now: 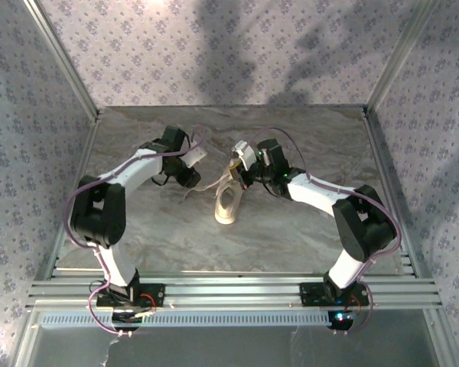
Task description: Tie the shoes
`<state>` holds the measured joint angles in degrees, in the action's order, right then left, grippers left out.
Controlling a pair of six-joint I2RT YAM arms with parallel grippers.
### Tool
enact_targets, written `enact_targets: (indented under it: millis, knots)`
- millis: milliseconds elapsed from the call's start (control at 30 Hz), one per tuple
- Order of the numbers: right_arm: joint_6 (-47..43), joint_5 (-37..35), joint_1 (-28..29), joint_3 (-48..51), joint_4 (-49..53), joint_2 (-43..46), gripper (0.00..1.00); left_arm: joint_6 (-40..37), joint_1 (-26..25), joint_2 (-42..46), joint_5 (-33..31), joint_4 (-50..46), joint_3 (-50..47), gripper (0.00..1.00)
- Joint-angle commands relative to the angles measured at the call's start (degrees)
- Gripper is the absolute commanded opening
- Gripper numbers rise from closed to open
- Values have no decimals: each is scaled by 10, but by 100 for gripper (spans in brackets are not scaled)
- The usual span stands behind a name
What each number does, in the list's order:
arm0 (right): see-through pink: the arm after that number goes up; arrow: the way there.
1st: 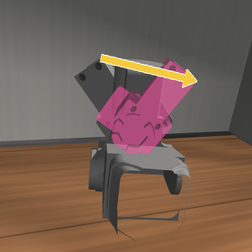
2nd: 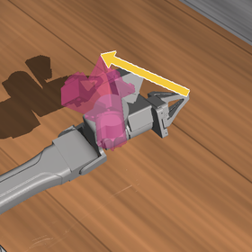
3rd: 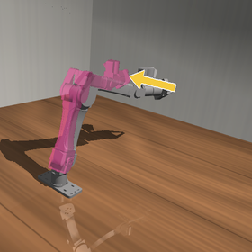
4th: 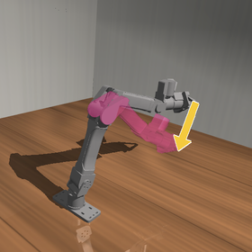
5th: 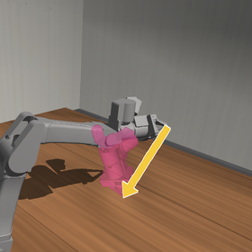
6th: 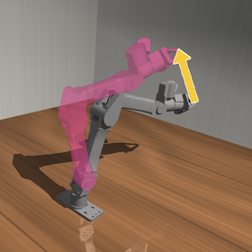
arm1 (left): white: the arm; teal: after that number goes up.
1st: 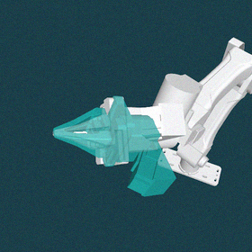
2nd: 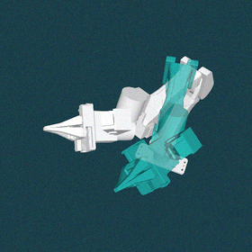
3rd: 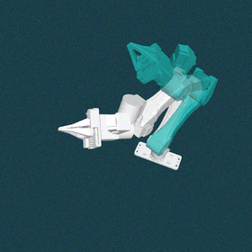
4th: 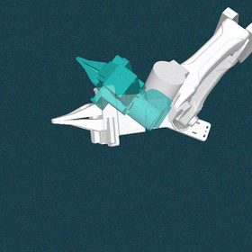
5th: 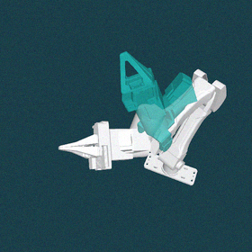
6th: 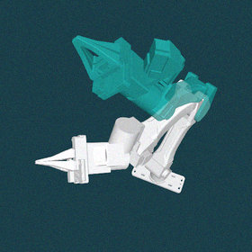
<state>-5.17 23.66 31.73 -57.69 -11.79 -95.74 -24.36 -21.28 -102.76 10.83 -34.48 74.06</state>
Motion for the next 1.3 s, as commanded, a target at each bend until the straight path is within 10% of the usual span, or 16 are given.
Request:
enact_targets:
  millis: [0,367,567,1267]
  knots:
    - [15,20,-3,-18,12,15,0,-51,-10,-26,-33,-41,7,46]
    - [26,27,-4,-17,15,19,0,-58,-10,-96,-34,-74,20,43]
    - [52,25,-7,-15,11,16,0,-41,-10,-104,0,-106,45,0]
    - [82,84,-22,18,-43,27,0,88,-84,64,145,-95,183,0]
